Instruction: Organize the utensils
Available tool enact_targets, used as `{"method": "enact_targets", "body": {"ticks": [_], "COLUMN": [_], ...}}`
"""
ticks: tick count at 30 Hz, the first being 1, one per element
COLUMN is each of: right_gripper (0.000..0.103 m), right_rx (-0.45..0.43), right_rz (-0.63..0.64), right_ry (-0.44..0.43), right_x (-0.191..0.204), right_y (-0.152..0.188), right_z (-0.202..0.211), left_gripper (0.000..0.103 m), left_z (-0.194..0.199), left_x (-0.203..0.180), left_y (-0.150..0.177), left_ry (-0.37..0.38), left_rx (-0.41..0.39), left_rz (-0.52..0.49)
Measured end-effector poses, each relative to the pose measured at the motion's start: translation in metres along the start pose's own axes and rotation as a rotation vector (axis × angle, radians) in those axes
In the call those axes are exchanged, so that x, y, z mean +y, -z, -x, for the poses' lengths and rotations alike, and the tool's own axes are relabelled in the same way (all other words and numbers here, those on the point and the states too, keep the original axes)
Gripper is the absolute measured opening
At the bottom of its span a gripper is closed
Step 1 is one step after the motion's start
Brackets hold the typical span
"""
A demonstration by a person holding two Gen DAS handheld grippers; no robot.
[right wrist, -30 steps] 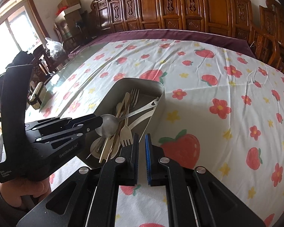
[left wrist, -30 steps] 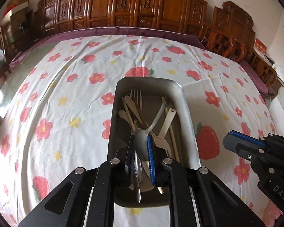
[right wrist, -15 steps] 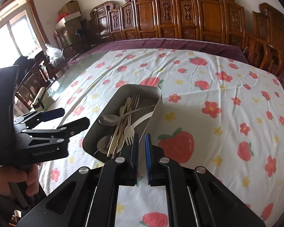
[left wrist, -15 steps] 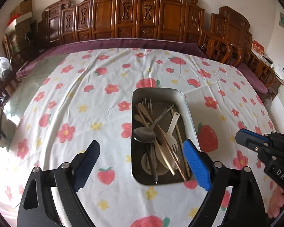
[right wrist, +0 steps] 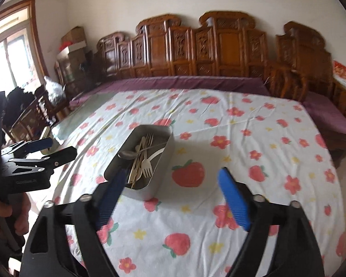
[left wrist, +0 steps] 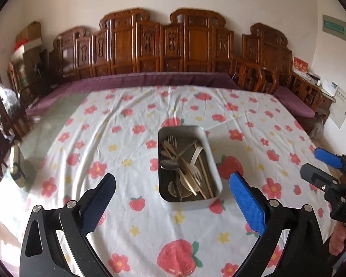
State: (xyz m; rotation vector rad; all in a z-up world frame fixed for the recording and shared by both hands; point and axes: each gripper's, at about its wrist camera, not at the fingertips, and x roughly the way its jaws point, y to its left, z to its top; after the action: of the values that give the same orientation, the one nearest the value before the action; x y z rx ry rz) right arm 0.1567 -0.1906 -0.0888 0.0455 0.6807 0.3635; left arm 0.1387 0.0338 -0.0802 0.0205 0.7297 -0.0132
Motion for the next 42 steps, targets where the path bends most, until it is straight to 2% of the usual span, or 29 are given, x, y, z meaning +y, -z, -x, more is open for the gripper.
{"method": "enact_targets", "body": {"ticks": [1,3,12,17,25,42], "right_gripper": [0.098,0.1,0.1,0.1,0.1,0.1], "right_rx": [-0.024,-0.061,-0.202,-0.248,-0.258,-0.26], "right_rz": [-0.001,-0.011,-0.028,-0.036,-0.029,-0.029], "right_ry": [0.011,0.02,0.058,0.077,0.086,0.087], "right_x": [0.0,-0.001,0.003,0.007,0.012,0.013], "right_y": [0.0,-0.001,-0.003,-0.002,-0.001,-0.003], "right_z": [0.011,0.03,0.103,0.13,0.137,0.139], "left_gripper": [0.095,0.095,0.095,0.095,0.095,0.095], "left_z": [0.009,0.027,0.094,0.115,0.123,0.123], "left_x": [-0.003,-0.009,-0.026,-0.029,-0.034,-0.033], "left_y": [0.0,0.0,-0.001,-0.002,0.0,0.002], "left_ry": [-0.001,0.001,0.025,0.023,0.011,0.001], "left_rx": [-0.015,-0.051,-0.182,-0.225,-0.251,-0.251], "left_rz": [-0.007,-0.013,-0.012,-0.007,-0.024,-0.01]}}
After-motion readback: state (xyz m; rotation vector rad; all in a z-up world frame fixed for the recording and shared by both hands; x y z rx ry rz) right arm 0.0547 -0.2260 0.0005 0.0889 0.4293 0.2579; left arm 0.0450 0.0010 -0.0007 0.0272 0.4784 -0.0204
